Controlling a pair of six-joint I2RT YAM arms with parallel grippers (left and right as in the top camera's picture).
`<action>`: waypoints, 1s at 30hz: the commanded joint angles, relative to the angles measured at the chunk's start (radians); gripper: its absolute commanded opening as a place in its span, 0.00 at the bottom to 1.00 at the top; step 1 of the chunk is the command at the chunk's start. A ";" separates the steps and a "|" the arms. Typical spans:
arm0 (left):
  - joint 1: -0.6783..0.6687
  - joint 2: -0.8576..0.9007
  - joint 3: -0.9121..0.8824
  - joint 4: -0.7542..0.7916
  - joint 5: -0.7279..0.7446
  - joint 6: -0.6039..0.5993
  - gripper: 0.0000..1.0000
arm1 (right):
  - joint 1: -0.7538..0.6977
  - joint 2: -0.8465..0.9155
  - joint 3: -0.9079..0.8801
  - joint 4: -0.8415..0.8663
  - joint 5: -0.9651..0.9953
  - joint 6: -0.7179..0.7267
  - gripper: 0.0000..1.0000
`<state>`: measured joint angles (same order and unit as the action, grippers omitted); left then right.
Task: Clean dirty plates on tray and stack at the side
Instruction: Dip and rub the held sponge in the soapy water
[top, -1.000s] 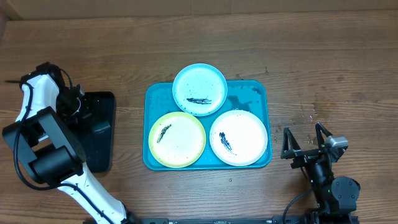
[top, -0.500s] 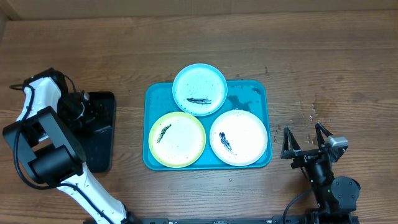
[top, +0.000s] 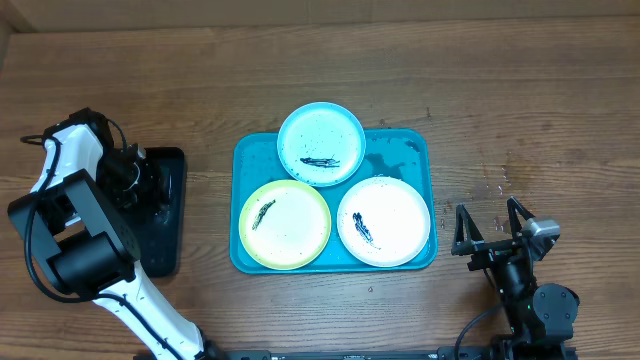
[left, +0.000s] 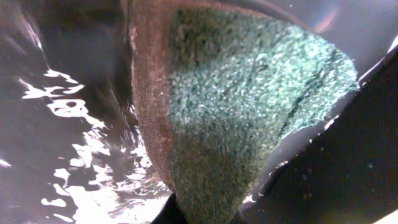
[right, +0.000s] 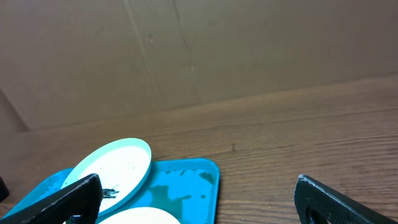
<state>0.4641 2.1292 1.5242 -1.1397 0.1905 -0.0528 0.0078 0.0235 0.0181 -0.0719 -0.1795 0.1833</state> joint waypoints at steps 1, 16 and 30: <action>-0.006 -0.007 -0.007 -0.006 -0.015 0.000 0.04 | -0.003 -0.001 -0.010 0.006 0.002 0.000 1.00; -0.007 -0.007 -0.007 0.100 -0.152 0.004 1.00 | -0.003 -0.001 -0.010 0.005 0.002 0.000 1.00; -0.006 -0.007 -0.007 0.149 -0.116 0.004 0.78 | -0.003 -0.001 -0.010 0.006 0.002 0.000 1.00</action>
<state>0.4641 2.1281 1.5246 -0.9970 0.0593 -0.0498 0.0078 0.0235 0.0181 -0.0708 -0.1791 0.1833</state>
